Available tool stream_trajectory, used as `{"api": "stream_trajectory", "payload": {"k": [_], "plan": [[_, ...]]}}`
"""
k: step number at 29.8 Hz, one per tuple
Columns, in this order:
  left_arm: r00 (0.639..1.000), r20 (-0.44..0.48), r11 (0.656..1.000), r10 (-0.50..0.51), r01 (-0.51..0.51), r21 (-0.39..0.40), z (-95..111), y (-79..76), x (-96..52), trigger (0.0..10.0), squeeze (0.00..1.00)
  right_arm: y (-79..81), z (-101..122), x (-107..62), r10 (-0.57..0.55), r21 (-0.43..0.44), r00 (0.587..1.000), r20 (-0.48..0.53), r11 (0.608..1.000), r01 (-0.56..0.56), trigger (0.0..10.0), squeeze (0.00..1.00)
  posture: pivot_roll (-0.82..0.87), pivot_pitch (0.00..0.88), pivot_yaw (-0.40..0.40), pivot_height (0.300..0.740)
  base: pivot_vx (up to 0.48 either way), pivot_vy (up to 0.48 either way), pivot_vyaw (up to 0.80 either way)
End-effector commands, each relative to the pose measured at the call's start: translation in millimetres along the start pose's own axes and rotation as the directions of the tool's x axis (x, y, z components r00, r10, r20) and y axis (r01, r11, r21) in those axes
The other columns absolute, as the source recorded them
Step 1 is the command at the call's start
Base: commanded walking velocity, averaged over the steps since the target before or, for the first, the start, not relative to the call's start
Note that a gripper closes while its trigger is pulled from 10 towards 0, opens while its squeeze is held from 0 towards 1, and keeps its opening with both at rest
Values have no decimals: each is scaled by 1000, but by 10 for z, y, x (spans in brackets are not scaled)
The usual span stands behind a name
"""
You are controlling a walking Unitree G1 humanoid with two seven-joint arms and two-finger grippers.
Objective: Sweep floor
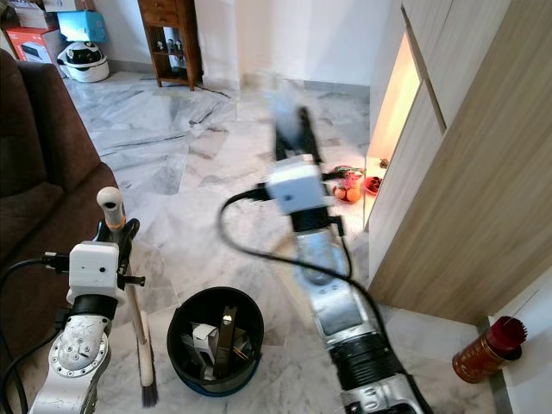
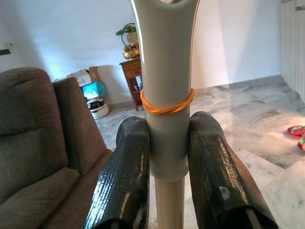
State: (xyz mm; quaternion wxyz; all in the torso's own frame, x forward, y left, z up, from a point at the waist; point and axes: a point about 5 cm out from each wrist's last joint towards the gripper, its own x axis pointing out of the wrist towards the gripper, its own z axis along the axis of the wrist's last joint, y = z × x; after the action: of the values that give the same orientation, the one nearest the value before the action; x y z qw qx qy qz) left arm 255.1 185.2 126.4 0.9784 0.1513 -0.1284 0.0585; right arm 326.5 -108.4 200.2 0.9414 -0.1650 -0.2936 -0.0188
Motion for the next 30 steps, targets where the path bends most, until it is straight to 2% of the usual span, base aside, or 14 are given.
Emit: {"api": "stream_trajectory", "payload": {"k": [1, 4, 6, 13, 20, 23, 25, 30], "plan": [[999, 48, 1000, -16, 16, 0, 72, -18, 38, 10000, 0, -61, -47, -4, -39, 8, 999, -16, 999, 39, 10000, 0, 164, 0, 4, 740, 0, 0, 0], [999, 46, 1000, -20, 20, -1, 69, -21, 39, 10000, 0, -72, -91, -24, -46, 8, 998, -34, 999, 47, 10000, 0, 164, 0, 4, 740, 0, 0, 0], [999, 42, 999, -34, 34, -8, 67, -41, 27, 10000, 0, -144, -301, -125, -102, 20, 986, -131, 994, 105, 10000, 0, 166, 0, 7, 740, 0, 0, 0], [998, 31, 998, -64, 64, -21, 49, -69, 15, 10000, 0, -213, -560, -259, -146, 34, 959, -243, 987, 159, 10000, 0, 169, 0, 10, 740, 0, 0, 0], [997, 28, 997, -67, 67, -24, 40, -72, 8, 10000, 0, -323, -686, -320, -203, 53, 929, -310, 972, 230, 10000, 0, 163, 0, 11, 740, 0, 0, 0], [997, 19, 997, -72, 72, -30, 21, -83, -6, 10000, 0, -406, -791, -379, -229, 41, 907, -353, 965, 259, 10000, 0, 160, 0, 9, 740, 0, 0, 0], [997, 16, 996, -76, 76, -34, 19, -98, -12, 10000, 0, -476, -885, -446, -269, 62, 868, -417, 945, 322, 10000, 0, 161, 0, 7, 740, 0, 0, 0], [997, 15, 996, -79, 80, -39, 20, -108, -13, 10000, 0, -540, -937, -481, -293, 51, 850, -439, 936, 349, 10000, 0, 160, 0, 3, 740, 0, 0, 0]]}}
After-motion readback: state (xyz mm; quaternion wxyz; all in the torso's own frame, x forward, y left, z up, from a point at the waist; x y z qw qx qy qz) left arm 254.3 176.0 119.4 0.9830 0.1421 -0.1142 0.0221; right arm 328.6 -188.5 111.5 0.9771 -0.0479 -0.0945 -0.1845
